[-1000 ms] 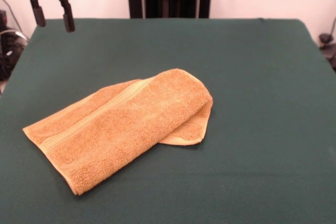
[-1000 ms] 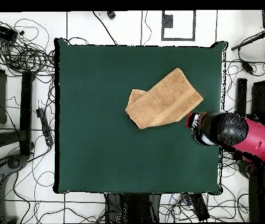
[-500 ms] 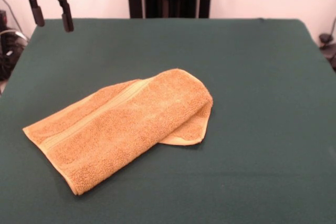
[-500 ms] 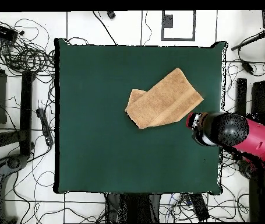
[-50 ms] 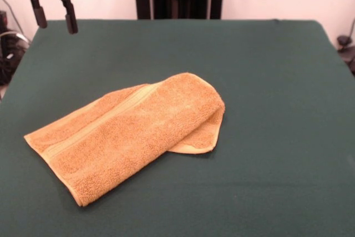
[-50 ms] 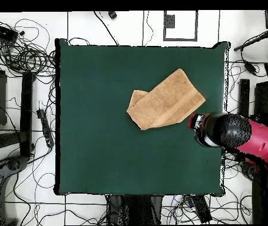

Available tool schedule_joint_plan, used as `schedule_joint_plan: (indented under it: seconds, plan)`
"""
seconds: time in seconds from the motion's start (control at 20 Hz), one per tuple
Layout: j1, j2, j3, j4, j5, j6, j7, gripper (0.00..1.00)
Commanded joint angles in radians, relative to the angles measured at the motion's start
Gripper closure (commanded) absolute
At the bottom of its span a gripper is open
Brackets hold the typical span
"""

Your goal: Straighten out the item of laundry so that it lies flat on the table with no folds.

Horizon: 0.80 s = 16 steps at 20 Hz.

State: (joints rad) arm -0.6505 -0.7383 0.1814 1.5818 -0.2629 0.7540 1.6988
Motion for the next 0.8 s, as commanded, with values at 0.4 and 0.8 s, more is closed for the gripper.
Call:
schedule_joint_plan:
  seconds: [0.4, 0.8]
  plan:
    - [0.034, 0.028, 0.1, 0.094, -0.032, 0.012, -0.08, 0.0]
    - [0.035, 0.028, 0.1, 0.089, -0.032, 0.017, -0.082, 0.0]
